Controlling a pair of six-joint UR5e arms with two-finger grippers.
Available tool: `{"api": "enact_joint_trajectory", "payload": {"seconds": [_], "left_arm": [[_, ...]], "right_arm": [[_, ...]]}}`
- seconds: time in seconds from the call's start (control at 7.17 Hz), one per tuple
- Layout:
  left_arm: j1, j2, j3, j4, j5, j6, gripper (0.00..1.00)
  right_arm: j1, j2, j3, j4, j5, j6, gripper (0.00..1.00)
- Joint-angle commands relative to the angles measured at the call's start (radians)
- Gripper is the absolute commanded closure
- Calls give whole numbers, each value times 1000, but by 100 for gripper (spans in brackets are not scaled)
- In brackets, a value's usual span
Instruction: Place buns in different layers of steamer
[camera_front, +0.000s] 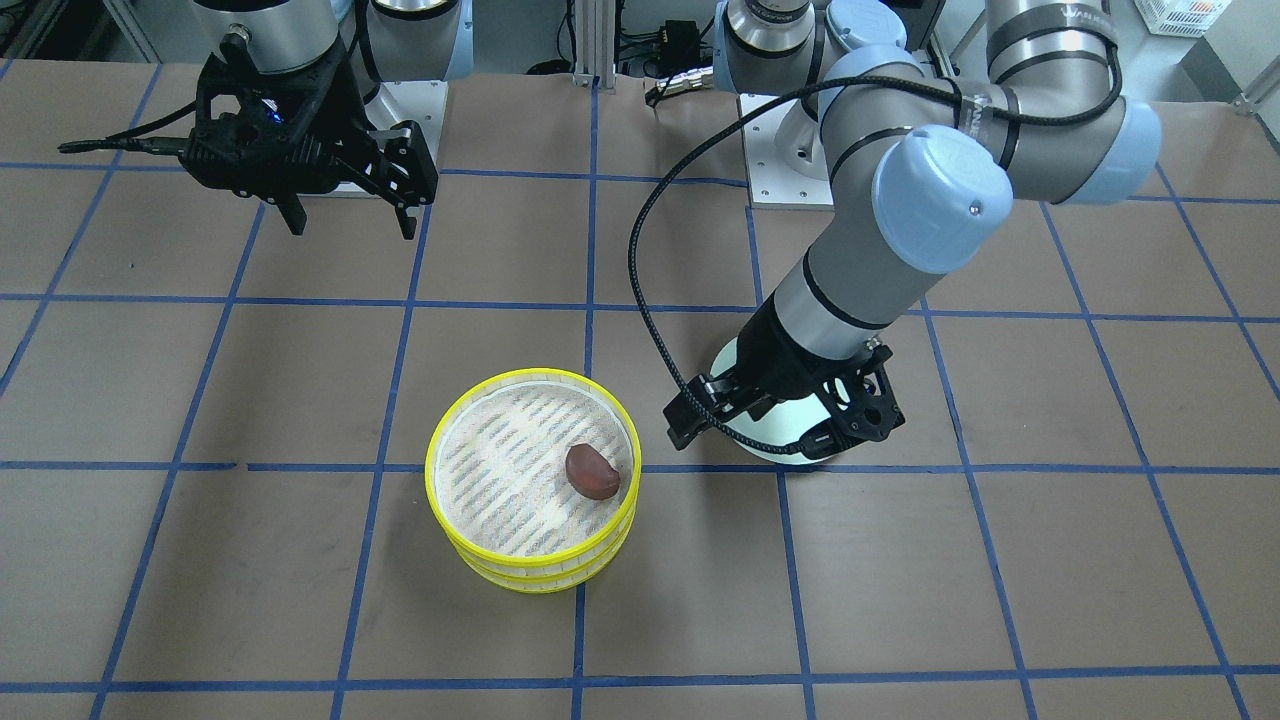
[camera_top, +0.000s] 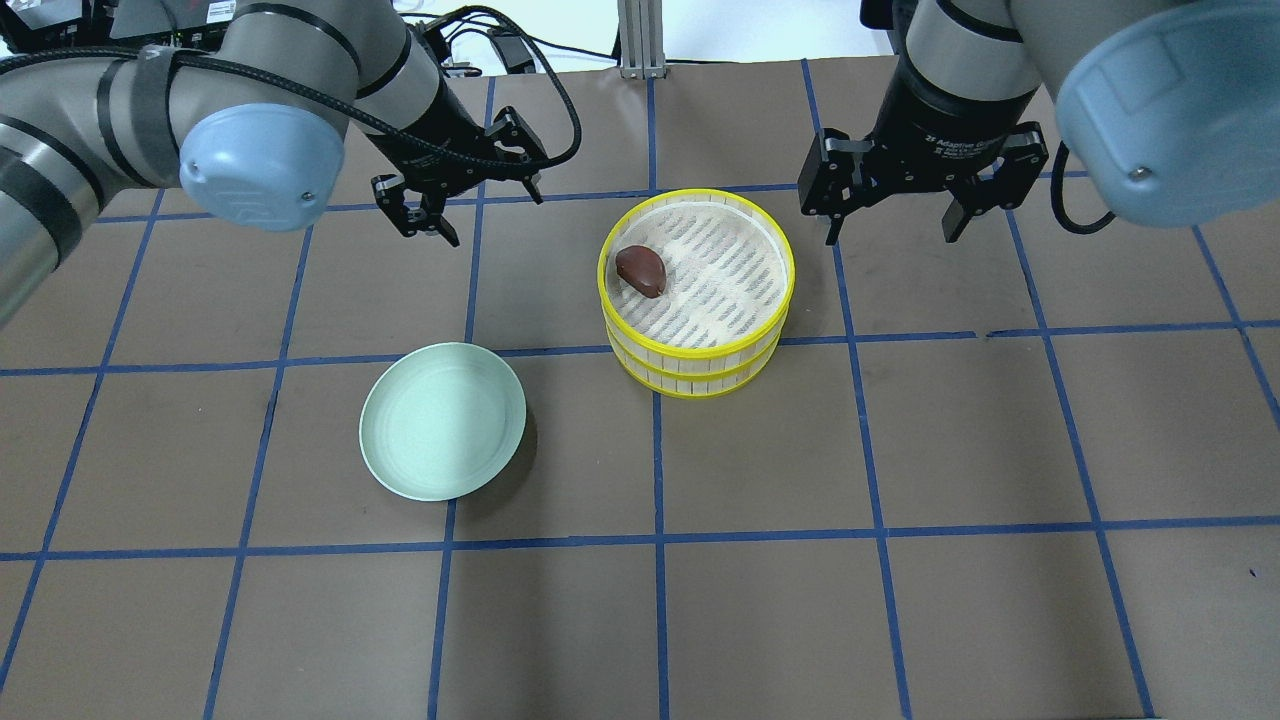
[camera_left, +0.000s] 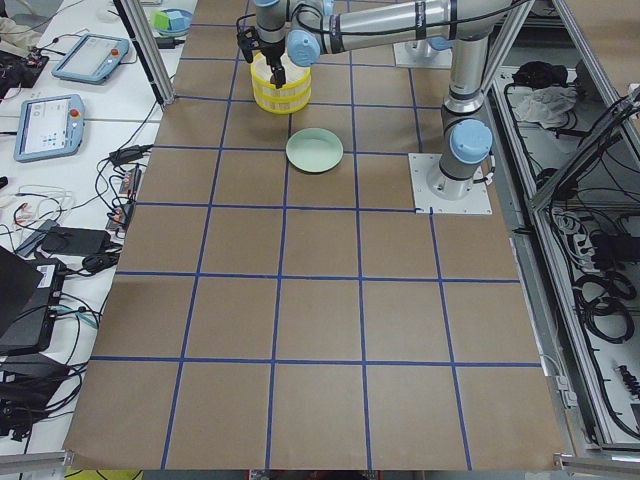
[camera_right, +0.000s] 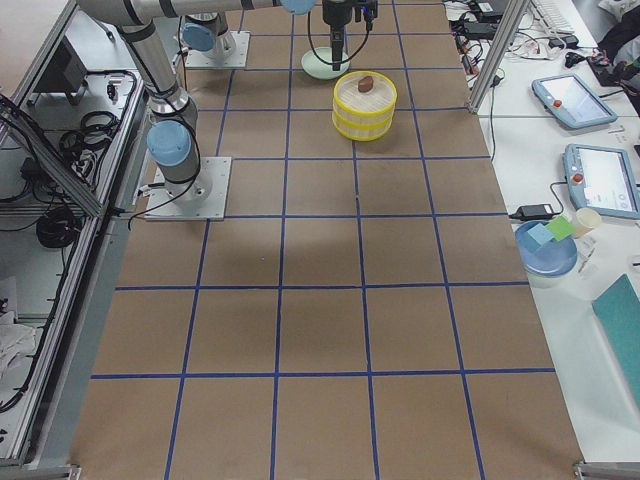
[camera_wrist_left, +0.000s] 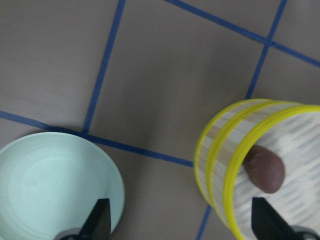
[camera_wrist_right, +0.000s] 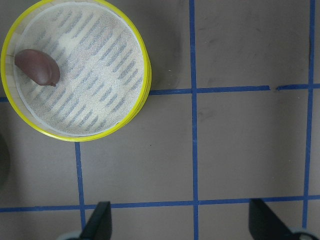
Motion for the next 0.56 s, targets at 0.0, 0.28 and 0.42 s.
{"api": "enact_joint_trajectory", "payload": {"seconds": [0.0,0.28,0.42], "left_arm": [[15,98,4,-168,187,178,0],[18,166,5,-245,191,186,0],[11,207,5,-256,177,186,0]], "right_arm": [[-1,0,-1,0,0,3,4],[0,0,1,0,2,3,4],[0,0,-1,0,2,3,3]]}}
